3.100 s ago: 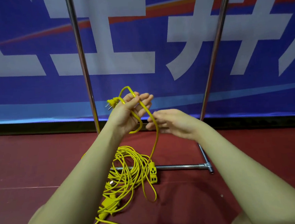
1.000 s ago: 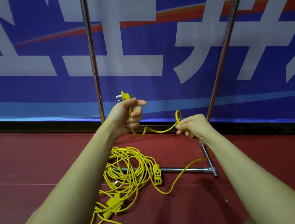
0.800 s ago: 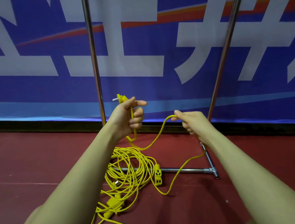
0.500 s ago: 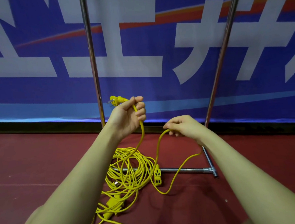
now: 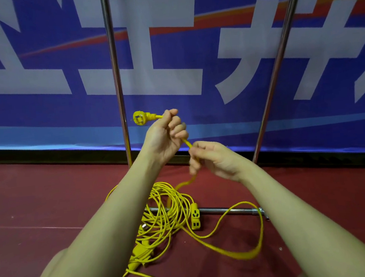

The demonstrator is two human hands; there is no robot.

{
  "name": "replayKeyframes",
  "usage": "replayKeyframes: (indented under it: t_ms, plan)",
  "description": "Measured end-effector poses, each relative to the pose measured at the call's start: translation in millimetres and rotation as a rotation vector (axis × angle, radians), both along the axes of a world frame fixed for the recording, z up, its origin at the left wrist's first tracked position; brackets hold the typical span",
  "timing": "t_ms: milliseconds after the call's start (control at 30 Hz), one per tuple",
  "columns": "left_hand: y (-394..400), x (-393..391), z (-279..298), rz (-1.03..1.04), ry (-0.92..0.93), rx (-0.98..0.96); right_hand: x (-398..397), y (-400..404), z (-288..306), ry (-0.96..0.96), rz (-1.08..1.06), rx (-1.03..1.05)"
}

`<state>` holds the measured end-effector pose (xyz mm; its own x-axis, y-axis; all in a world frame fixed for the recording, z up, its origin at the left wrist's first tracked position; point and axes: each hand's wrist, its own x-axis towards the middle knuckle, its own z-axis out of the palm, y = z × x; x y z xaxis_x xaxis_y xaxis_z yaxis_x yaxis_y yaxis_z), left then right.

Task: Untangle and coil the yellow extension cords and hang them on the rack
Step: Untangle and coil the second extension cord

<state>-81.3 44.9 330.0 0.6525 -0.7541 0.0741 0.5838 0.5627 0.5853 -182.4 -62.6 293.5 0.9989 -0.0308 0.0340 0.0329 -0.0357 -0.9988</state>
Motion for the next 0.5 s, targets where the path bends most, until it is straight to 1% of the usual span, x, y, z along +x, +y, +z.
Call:
replayKeyframes:
  t_ms: [33, 67, 167, 300, 400, 500]
  plan:
    - [2, 4, 1, -0.005, 0.006, 0.058, -1, 0, 0, 0.033, 0.012, 0.047]
    - [5, 8, 1, 0.001, 0.002, 0.127, -2, -2, -1, 0.074, 0.008, 0.037]
    - [14, 21, 1, 0.025, -0.016, 0.272, -9, -20, -6, 0.157, -0.031, -0.079]
    - [19, 22, -2, -0.041, -0.083, 0.402, -19, -41, -14, 0.221, -0.089, -0.2]
    - [17, 17, -6, -0.111, -0.084, 0.413, -25, -47, -20, 0.267, -0.119, -0.236]
    - [17, 14, -5, -0.149, -0.091, 0.374, -26, -54, -26, 0.285, -0.241, -0.349]
